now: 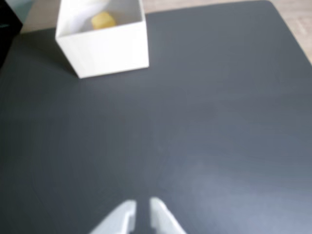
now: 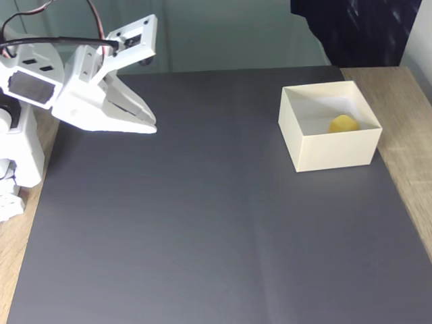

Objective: Grasp a cube block and put it in the white box.

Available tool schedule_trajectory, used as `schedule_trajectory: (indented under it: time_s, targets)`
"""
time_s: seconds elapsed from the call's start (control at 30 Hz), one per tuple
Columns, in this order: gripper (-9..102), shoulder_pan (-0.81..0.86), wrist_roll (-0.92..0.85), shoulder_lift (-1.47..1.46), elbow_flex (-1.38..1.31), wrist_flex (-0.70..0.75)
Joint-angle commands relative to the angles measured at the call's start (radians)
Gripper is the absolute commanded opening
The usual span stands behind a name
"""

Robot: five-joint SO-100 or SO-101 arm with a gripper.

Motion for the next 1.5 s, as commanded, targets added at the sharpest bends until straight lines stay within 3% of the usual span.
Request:
schedule_trajectory:
  time_s: [0.0,0.27,0.73,1.47]
  targets:
    - [4,0.012,0.009,0.015,0.003,0.003]
    - [3,0.021,0.012,0.015,0.046,0.018]
    - [0,0.025,-0.034,0.017,0.118,0.179]
    - [6,0.029,-0.121,0.018,0.213,0.301]
